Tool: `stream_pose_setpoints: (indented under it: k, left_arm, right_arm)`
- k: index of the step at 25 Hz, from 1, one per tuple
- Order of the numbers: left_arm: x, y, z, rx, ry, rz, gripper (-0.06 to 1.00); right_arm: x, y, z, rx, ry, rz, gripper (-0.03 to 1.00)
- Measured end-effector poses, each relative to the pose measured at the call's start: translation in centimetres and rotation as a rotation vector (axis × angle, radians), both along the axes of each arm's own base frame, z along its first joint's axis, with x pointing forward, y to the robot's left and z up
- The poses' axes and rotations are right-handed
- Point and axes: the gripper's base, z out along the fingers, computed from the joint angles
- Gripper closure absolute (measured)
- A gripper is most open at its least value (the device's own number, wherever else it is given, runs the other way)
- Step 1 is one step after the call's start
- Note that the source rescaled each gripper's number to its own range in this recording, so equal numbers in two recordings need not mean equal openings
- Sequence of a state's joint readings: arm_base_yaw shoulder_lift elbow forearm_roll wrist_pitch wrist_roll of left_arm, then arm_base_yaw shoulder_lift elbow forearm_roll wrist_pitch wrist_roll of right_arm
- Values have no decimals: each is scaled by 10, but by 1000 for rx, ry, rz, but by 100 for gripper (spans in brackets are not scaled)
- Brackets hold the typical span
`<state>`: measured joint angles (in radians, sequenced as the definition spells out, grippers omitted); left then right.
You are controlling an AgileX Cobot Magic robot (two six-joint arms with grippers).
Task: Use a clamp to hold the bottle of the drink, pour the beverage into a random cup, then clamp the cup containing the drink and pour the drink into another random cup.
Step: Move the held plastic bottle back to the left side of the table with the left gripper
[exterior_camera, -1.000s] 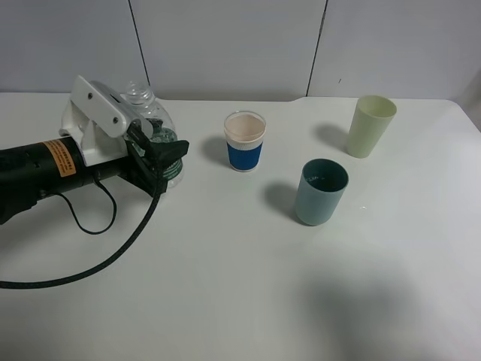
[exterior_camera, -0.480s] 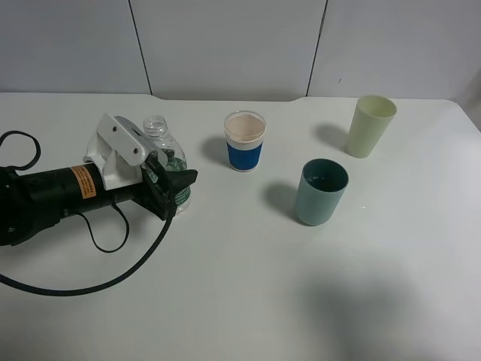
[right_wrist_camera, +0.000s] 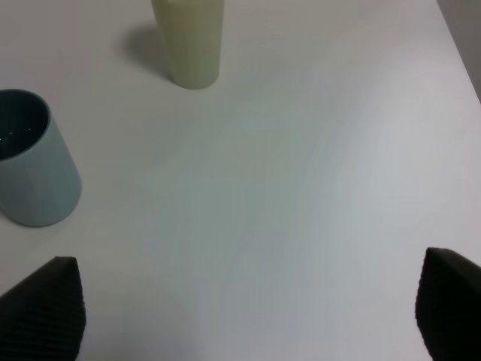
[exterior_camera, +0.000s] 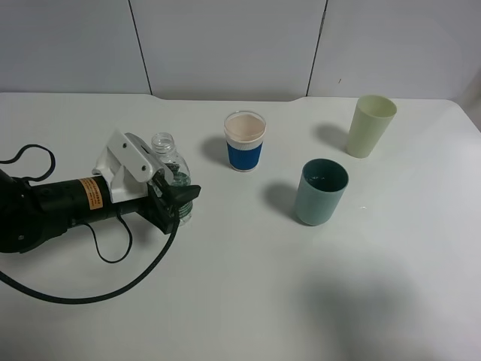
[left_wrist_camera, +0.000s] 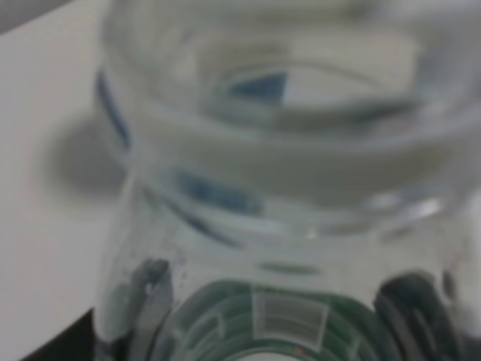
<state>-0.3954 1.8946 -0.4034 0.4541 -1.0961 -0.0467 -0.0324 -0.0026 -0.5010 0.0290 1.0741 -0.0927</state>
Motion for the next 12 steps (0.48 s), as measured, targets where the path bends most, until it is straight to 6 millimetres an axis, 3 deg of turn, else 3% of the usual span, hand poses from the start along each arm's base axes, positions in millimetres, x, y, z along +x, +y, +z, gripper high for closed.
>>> stream_pose_setpoints:
  k: [12]
  left_arm:
    - [0,-1,-5,-10,-3,-8,92]
  right_arm:
    - [0,0,0,0,0,0,37]
